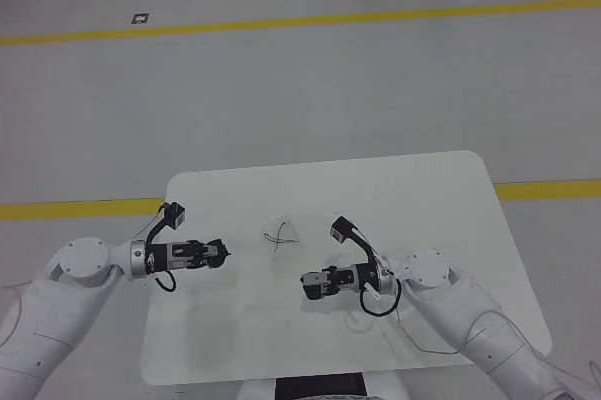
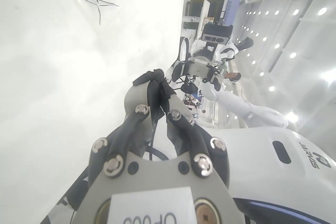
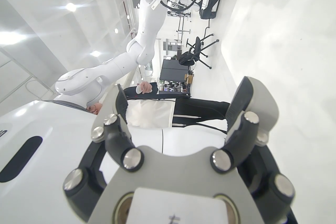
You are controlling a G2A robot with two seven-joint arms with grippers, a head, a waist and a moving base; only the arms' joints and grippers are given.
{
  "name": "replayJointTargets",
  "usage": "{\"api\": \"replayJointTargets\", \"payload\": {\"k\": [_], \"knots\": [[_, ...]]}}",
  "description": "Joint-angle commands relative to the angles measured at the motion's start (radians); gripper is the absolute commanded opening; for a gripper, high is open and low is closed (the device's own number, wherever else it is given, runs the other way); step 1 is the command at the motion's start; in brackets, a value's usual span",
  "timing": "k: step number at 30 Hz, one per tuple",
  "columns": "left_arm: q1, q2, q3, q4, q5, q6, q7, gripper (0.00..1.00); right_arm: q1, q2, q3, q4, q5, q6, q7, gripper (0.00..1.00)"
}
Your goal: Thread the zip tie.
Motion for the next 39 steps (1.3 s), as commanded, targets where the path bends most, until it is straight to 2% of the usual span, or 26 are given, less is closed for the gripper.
{"api": "replayJointTargets", "payload": {"k": [1, 3, 5, 6, 8, 10, 13, 15, 17, 19, 31, 33, 36, 39], "knots": [[-0.001, 0.0, 0.001, 0.001, 0.0, -0.001, 0.0, 0.0, 0.0, 0.0, 0.0, 0.0, 0.0, 0.0, 0.0, 1.0], [-0.001, 0.0, 0.001, 0.001, 0.0, -0.001, 0.0, 0.0, 0.011, -0.001, -0.01, -0.03, -0.05, 0.016, -0.01, 1.0], [-0.001, 0.0, 0.001, 0.001, 0.0, -0.001, 0.0, 0.0, 0.046, -0.004, -0.029, -0.075, -0.121, 0.066, -0.018, 1.0], [-0.001, 0.0, 0.001, 0.001, 0.0, -0.001, 0.0, 0.0, 0.065, -0.006, -0.04, -0.088, -0.148, 0.096, -0.022, 1.0], [-0.001, 0.0, 0.001, 0.001, 0.0, -0.001, 0.0, 0.0, 0.122, -0.014, -0.076, -0.108, -0.238, 0.192, -0.031, 1.0], [-0.001, 0.0, 0.001, 0.001, 0.0, -0.001, 0.0, 0.0, 0.17, -0.03, -0.118, -0.117, -0.26, 0.255, -0.052, 1.0], [-0.001, 0.0, 0.001, 0.001, 0.0, -0.001, 0.0, 0.0, 0.245, -0.057, -0.181, -0.093, -0.289, 0.325, -0.072, 1.0], [-0.001, 0.0, 0.001, 0.001, 0.0, -0.001, 0.0, 0.0, 0.308, -0.079, -0.227, -0.057, -0.324, 0.409, -0.099, 1.0], [-0.001, 0.0, 0.001, 0.001, 0.0, -0.001, 0.0, 0.0, 0.353, -0.101, -0.259, -0.02, -0.327, 0.453, -0.131, 1.0], [-0.001, 0.0, 0.001, 0.001, 0.0, -0.001, 0.0, 0.0, 0.381, -0.111, -0.28, -0.006, -0.362, 0.459, -0.141, 1.0], [-0.001, 0.0, 0.001, 0.001, 0.0, -0.001, 0.0, 0.0, 0.382, -0.113, -0.287, -0.017, -0.379, 0.459, -0.153, 1.0], [-0.001, 0.0, 0.001, 0.001, 0.0, -0.001, 0.0, 0.0, 0.406, -0.121, -0.296, -0.011, -0.404, 0.492, -0.168, 1.0], [-0.001, 0.0, 0.001, 0.001, 0.0, -0.001, 0.0, 0.0, 0.457, -0.146, -0.327, 0.028, -0.434, 0.577, -0.2, 1.0], [-0.001, 0.0, 0.001, 0.001, 0.0, -0.001, 0.0, 0.0, 0.513, -0.18, -0.356, 0.098, -0.407, 0.638, -0.211, 1.0]]}}
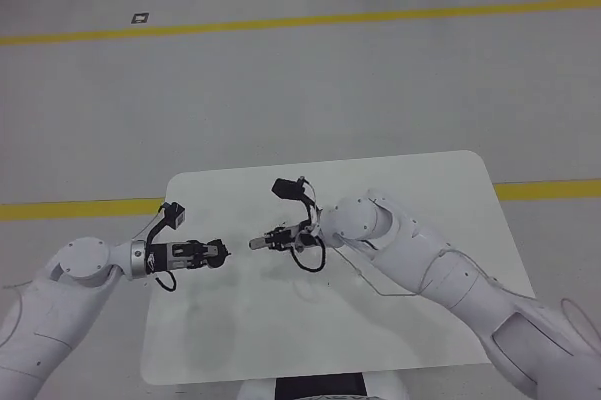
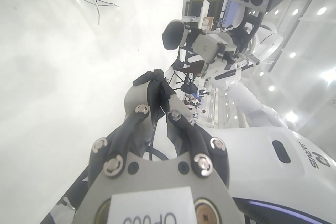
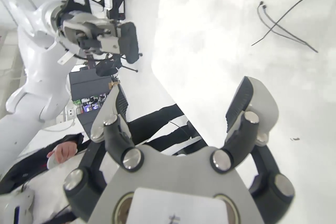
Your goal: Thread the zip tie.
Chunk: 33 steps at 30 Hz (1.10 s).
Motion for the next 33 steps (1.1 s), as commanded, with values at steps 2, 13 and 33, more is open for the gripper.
{"api": "replayJointTargets", "payload": {"k": [2, 13, 33], "knots": [[0.0, 0.0, 0.0, 0.0, 0.0, 0.0, 0.0, 0.0, 0.055, -0.037, -0.029, 0.075, 0.039, 0.028, -0.006, 1.0], [0.0, 0.0, 0.0, 0.0, 0.0, 0.0, 0.0, 0.0, 0.185, -0.17, -0.147, 0.389, 0.075, 0.028, -0.039, 1.0], [0.0, 0.0, 0.0, 0.0, 0.0, 0.0, 0.0, 0.0, 0.214, -0.258, -0.195, 0.51, 0.067, 0.028, -0.021, 1.0]]}}
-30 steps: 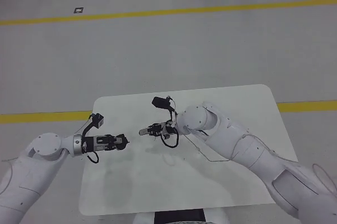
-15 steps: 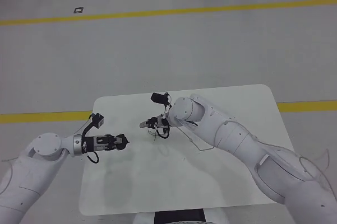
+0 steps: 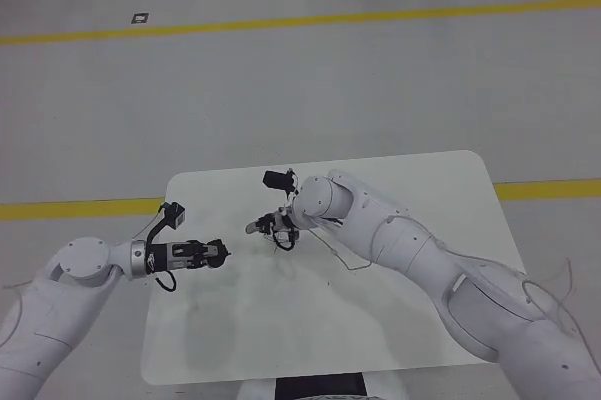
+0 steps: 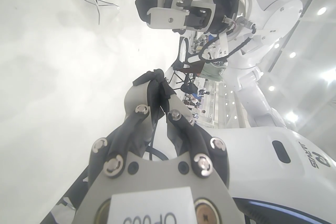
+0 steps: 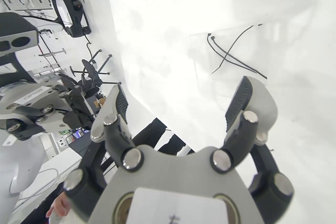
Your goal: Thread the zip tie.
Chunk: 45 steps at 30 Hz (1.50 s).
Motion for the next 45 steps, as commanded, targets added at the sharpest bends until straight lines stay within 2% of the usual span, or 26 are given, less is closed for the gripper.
{"api": "replayJointTargets", "payload": {"k": [1, 6, 14, 17, 24, 26, 27, 28, 37, 45], "knots": [[0.0, 0.0, 0.0, 0.0, 0.0, 0.0, 0.0, 0.0, 0.005, -0.02, -0.009, 0.03, 0.01, 0.0, 0.007, 1.0], [0.0, 0.0, 0.0, 0.0, 0.0, 0.0, 0.0, 0.0, 0.037, -0.077, -0.04, 0.131, -0.001, 0.0, -0.004, 1.0], [0.0, 0.0, 0.0, 0.0, 0.0, 0.0, 0.0, 0.0, 0.037, -0.077, -0.04, 0.131, -0.001, 0.0, -0.004, 1.0], [0.0, 0.0, 0.0, 0.0, 0.0, 0.0, 0.0, 0.0, 0.025, -0.078, -0.044, 0.125, -0.036, 0.0, -0.028, 1.0], [0.0, 0.0, 0.0, 0.0, 0.0, 0.0, 0.0, 0.0, 0.033, -0.111, -0.049, 0.176, -0.072, 0.0, -0.016, 1.0], [0.0, 0.0, 0.0, 0.0, 0.0, 0.0, 0.0, 0.0, 0.037, -0.123, -0.052, 0.192, -0.081, 0.0, -0.013, 0.76], [0.0, 0.0, 0.0, 0.0, 0.0, 0.0, 0.0, 0.0, 0.039, -0.131, -0.053, 0.204, -0.085, 0.0, -0.012, 0.56], [0.0, 0.0, 0.0, 0.0, 0.0, 0.0, 0.0, 0.0, 0.04, -0.137, -0.053, 0.214, -0.088, 0.0, -0.012, 0.47], [0.0, 0.0, 0.0, 0.0, 0.0, 0.0, 0.0, 0.0, 0.057, -0.197, -0.058, 0.31, -0.126, 0.0, 0.005, 0.3], [0.0, 0.0, 0.0, 0.0, 0.0, 0.0, 0.0, 0.0, 0.063, -0.244, -0.058, 0.391, -0.164, 0.0, 0.011, 0.24]]}}
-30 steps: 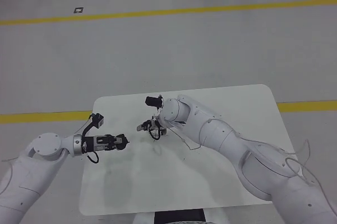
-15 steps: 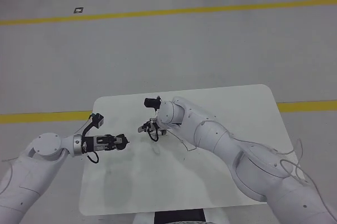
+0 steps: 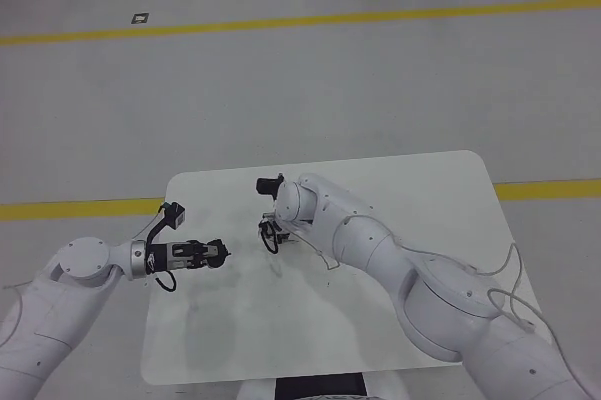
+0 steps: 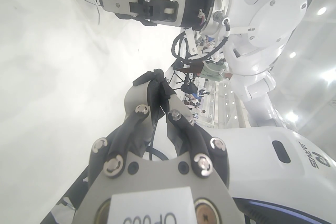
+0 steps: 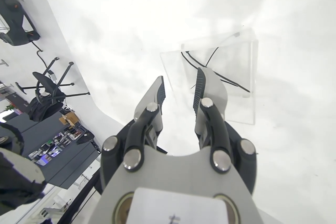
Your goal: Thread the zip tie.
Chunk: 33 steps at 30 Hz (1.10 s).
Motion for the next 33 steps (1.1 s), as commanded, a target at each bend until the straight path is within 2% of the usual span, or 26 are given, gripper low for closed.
{"api": "replayJointTargets", "payload": {"k": [1, 8, 13, 20, 33], "knots": [[0.0, 0.0, 0.0, 0.0, 0.0, 0.0, 0.0, 0.0, 0.002, -0.01, 0.001, 0.021, -0.01, 0.0, -0.001, 0.24], [0.0, 0.0, 0.0, 0.0, 0.0, 0.0, 0.0, 0.0, 0.004, -0.049, 0.006, 0.091, -0.041, 0.0, 0.002, 0.22], [0.0, 0.0, 0.0, 0.0, 0.0, 0.0, 0.0, 0.0, 0.004, -0.076, 0.014, 0.136, -0.055, 0.0, 0.003, 0.16], [0.0, 0.0, 0.0, 0.0, 0.0, 0.0, 0.0, 0.0, 0.005, -0.108, 0.024, 0.191, -0.078, 0.0, 0.0, 0.23], [0.0, 0.0, 0.0, 0.0, 0.0, 0.0, 0.0, 0.0, 0.007, -0.16, 0.046, 0.266, -0.107, 0.0, -0.016, 0.21]]}}
